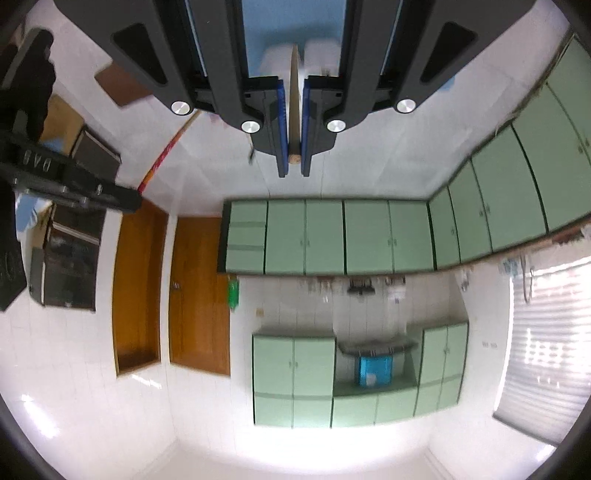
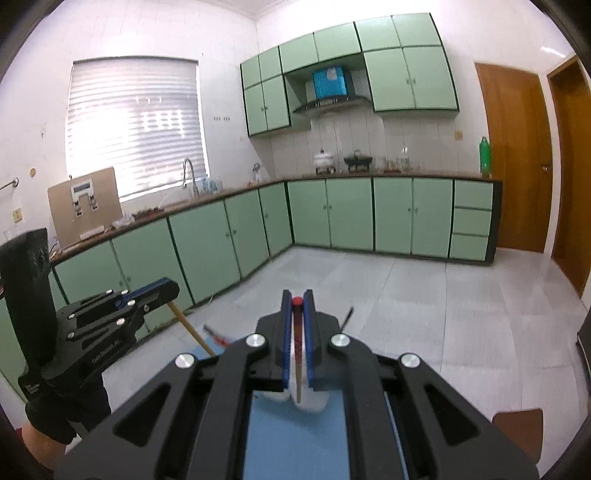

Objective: Organize utensils
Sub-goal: 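Carry both chopsticks up over the white holder and lower them in, then open both tools to release the chopsticks into the holder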

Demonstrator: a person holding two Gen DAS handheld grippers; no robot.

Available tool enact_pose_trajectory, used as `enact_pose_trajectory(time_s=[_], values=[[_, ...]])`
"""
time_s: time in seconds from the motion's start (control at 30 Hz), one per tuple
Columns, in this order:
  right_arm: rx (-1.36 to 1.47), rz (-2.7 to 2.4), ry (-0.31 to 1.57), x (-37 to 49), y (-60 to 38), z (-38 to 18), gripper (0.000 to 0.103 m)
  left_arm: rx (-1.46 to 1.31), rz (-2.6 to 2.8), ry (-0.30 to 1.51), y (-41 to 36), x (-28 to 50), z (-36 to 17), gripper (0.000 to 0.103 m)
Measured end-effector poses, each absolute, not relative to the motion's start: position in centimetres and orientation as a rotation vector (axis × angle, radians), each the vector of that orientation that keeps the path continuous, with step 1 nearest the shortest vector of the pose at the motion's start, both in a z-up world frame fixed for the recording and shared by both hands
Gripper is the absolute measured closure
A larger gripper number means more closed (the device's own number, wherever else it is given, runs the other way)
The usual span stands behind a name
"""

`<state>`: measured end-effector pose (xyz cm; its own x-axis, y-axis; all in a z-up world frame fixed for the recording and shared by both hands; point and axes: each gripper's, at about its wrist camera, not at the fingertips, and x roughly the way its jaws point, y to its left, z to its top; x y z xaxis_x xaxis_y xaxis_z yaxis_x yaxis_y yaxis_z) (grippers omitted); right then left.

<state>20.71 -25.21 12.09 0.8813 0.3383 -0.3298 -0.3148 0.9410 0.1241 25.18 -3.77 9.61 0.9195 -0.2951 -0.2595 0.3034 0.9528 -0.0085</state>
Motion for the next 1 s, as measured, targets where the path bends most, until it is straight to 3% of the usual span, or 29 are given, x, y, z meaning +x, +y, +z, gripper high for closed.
enact_pose_trajectory(time_s=[0.2,0.53,0.67,0.73,0.77,0.8,0.9,1.0], values=[[0.058,0.3,0.333,25.9,-24.9,12.9,0.098,0.049,-0.254,0.212,-4.9,29.0,11.2,0.097],[0.062,0.298,0.484,32.5,-23.4,6.7,0.098,0.02,-0.235,0.393,-5.1,35.1,5.0,0.096],[0.073,0.293,0.533,32.9,-23.0,4.2,0.093,0.002,-0.227,0.42,-4.6,35.6,3.8,0.094],[0.085,0.286,0.544,32.9,-23.2,3.7,0.087,-0.008,-0.23,0.418,-4.3,35.5,3.8,0.088],[0.092,0.277,0.542,32.7,-23.5,3.6,0.077,-0.01,-0.23,0.414,-4.1,35.2,4.0,0.086],[0.095,0.261,0.532,32.3,-23.8,3.7,0.067,-0.01,-0.229,0.408,-4.1,34.9,4.1,0.08],[0.096,0.224,0.505,30.9,-24.7,4.0,0.054,-0.011,-0.225,0.385,-3.5,33.7,4.7,0.063],[0.079,0.182,0.476,28.6,-25.7,4.4,0.038,-0.031,-0.226,0.375,-2.7,32.0,4.9,0.052]])
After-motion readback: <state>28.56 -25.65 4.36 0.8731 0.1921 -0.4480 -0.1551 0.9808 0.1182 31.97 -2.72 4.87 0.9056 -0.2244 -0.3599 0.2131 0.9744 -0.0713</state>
